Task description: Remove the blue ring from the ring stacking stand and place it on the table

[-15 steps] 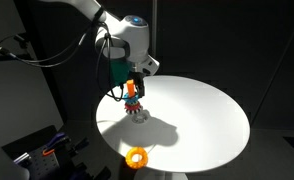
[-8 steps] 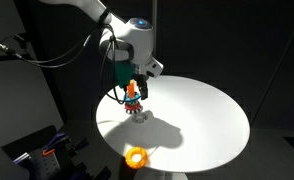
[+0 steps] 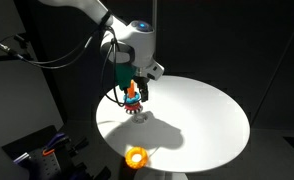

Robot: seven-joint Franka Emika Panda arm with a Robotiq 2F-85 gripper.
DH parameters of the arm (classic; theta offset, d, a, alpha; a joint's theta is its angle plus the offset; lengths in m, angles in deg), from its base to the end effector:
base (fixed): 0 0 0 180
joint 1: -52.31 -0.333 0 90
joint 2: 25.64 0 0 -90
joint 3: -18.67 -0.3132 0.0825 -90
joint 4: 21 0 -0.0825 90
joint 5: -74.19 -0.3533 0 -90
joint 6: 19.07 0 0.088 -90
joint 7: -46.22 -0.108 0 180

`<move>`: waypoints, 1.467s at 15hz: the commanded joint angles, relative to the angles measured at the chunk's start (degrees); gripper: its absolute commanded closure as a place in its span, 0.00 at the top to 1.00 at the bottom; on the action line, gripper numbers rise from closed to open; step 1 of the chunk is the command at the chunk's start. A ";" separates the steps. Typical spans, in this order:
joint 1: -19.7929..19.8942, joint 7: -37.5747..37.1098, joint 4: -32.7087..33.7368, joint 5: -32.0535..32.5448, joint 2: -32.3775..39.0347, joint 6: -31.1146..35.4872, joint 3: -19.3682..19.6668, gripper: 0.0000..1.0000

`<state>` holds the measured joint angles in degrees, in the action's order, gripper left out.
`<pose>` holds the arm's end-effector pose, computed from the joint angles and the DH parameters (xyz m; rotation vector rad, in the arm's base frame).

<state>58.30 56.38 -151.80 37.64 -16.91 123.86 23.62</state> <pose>0.5048 -0.1004 0.3119 -2.6790 0.7065 -0.1814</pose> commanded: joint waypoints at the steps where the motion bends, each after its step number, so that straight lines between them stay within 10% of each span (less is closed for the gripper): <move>1: 1.93 4.01 1.74 -2.52 2.23 -0.30 -0.89 1.00; 22: 5.74 26.18 5.60 -16.52 9.83 -4.78 -4.52 1.00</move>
<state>62.50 79.47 -147.78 23.06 -7.65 121.85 19.85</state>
